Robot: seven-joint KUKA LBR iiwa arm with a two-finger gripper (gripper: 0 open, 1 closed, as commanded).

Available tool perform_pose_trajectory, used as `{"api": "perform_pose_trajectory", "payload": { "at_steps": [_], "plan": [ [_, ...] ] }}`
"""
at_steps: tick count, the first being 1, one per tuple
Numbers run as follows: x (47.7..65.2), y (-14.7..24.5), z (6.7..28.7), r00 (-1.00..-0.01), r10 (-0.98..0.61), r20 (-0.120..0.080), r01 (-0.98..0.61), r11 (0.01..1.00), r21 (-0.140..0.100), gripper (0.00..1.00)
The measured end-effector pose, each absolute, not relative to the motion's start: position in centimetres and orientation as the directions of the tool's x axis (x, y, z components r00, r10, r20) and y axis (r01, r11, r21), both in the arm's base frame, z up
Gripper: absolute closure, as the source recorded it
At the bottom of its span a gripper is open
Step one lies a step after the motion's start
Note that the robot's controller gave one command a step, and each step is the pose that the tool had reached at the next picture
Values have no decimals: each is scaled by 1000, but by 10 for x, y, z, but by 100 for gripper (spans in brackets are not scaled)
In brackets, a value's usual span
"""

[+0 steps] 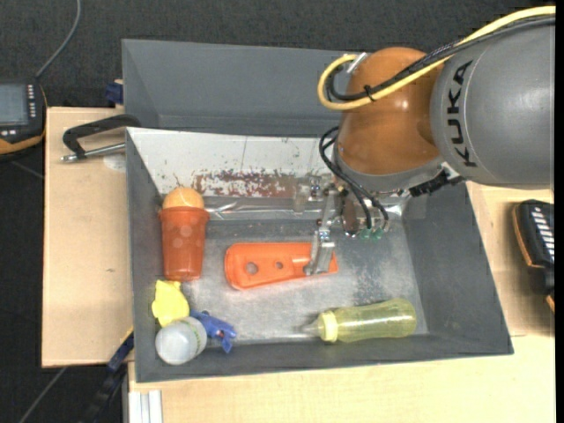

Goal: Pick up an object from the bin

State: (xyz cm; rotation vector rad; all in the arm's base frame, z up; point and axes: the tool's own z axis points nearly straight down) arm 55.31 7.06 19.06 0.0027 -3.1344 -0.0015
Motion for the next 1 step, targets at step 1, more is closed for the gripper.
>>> {"api": "perform_pose_trajectory", "payload": {
  "at_steps": [1],
  "plan": [
    [555, 70, 196, -1000, -1, -2, -1, 1000, 2, 0]
  ]
}}
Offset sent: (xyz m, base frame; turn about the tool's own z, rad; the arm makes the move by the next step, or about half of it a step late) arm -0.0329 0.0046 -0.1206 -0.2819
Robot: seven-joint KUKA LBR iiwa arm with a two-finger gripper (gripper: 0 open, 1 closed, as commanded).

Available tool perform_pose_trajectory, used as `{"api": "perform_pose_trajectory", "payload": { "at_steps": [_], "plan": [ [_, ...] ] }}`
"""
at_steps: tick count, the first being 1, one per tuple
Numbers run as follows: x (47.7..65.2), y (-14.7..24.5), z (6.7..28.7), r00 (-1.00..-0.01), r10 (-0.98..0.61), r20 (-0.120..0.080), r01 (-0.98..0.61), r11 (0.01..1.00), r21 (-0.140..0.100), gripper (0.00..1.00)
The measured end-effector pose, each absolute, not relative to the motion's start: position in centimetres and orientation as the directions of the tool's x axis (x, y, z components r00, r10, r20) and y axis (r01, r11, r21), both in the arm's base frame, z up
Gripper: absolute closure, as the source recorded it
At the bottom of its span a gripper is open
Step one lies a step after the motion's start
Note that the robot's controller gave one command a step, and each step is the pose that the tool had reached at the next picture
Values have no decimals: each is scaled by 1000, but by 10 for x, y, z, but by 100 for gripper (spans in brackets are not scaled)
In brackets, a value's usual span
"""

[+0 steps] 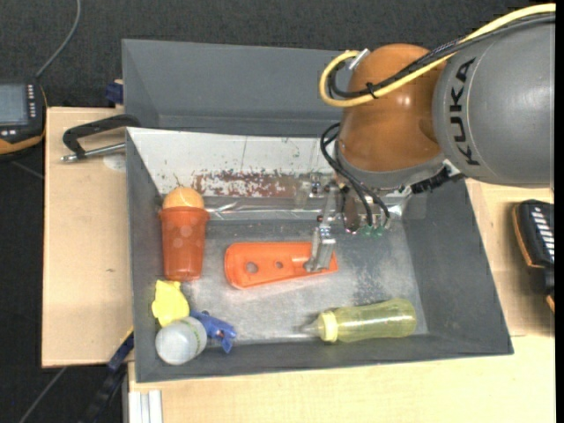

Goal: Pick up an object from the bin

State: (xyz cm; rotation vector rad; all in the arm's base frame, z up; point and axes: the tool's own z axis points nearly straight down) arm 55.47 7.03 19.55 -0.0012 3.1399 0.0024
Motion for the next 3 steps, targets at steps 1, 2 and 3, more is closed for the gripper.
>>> {"api": "perform_pose_trajectory", "payload": {
  "at_steps": [1, 2, 3],
  "plan": [
    [546, 73, 159, -996, -89, -4, -89, 996, 2, 0],
    [536, 54, 114, -998, -62, -3, -62, 998, 3, 0],
    [536, 47, 99, -1000, 20, 2, 20, 1000, 1, 0]
  ]
}}
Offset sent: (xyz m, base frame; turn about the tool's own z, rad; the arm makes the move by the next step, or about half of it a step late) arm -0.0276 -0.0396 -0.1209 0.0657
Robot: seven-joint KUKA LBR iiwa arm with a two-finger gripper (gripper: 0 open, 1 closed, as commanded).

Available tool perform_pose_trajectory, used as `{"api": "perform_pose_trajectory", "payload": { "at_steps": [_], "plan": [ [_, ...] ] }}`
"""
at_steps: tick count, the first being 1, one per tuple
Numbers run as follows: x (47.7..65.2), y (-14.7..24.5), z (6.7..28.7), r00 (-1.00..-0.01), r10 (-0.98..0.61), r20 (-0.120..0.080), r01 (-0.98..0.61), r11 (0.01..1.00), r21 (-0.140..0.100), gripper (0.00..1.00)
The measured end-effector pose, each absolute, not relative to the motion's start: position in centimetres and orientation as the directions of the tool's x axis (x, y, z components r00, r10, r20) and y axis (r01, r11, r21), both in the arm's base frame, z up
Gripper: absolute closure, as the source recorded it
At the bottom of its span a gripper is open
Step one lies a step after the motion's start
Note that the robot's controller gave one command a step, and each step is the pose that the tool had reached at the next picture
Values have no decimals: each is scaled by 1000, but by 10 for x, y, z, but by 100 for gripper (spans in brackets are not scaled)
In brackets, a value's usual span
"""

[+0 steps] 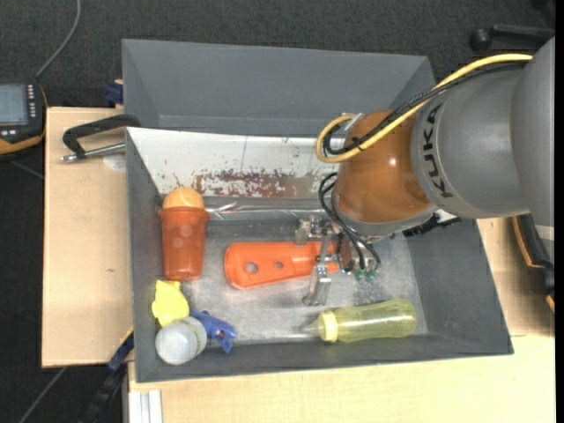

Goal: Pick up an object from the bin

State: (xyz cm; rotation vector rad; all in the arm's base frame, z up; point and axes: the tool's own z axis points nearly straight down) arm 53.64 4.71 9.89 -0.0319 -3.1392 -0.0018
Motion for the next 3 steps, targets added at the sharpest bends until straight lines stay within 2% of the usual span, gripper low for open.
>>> {"api": "perform_pose_trajectory", "payload": {
  "at_steps": [1, 2, 3],
  "plan": [
    [519, 19, 90, -967, -254, -4, -254, 967, 3, 100],
    [522, 19, 92, -967, -253, -14, -253, 967, 2, 0],
    [522, 19, 92, -967, -254, -14, -254, 967, 2, 0]
  ]
}}
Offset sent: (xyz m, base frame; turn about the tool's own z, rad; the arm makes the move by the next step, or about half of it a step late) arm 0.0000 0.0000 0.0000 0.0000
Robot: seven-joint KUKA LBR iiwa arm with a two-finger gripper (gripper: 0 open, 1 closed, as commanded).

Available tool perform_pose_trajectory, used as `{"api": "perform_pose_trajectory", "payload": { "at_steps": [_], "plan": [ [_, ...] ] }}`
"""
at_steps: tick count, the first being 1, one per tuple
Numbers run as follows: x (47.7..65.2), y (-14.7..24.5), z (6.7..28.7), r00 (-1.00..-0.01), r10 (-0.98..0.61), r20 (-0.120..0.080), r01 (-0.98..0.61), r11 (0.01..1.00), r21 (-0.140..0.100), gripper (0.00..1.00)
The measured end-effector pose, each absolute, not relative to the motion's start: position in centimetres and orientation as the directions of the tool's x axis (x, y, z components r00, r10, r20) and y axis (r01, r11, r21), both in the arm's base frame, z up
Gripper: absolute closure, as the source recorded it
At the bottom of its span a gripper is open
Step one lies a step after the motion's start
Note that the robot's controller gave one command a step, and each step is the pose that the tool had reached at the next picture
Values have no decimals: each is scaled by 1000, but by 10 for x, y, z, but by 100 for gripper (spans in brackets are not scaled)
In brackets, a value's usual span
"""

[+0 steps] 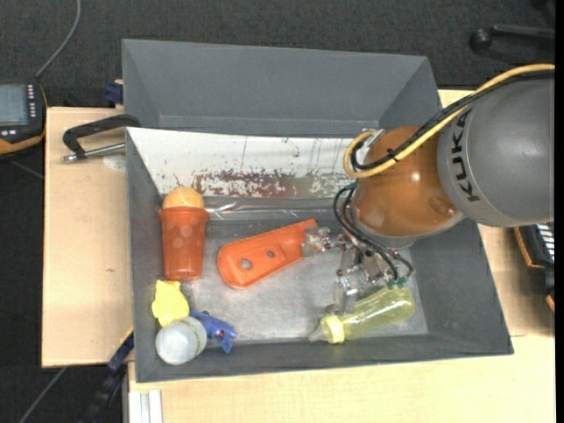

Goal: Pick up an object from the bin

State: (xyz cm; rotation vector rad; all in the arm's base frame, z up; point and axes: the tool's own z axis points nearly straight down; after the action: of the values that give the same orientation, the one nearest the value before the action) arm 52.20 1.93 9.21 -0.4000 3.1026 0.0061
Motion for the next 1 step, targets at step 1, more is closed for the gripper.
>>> {"api": "perform_pose_trajectory", "payload": {
  "at_steps": [1],
  "plan": [
    [545, 35, 80, -904, -428, -16, -428, 904, -2, 0]
  ]
}}
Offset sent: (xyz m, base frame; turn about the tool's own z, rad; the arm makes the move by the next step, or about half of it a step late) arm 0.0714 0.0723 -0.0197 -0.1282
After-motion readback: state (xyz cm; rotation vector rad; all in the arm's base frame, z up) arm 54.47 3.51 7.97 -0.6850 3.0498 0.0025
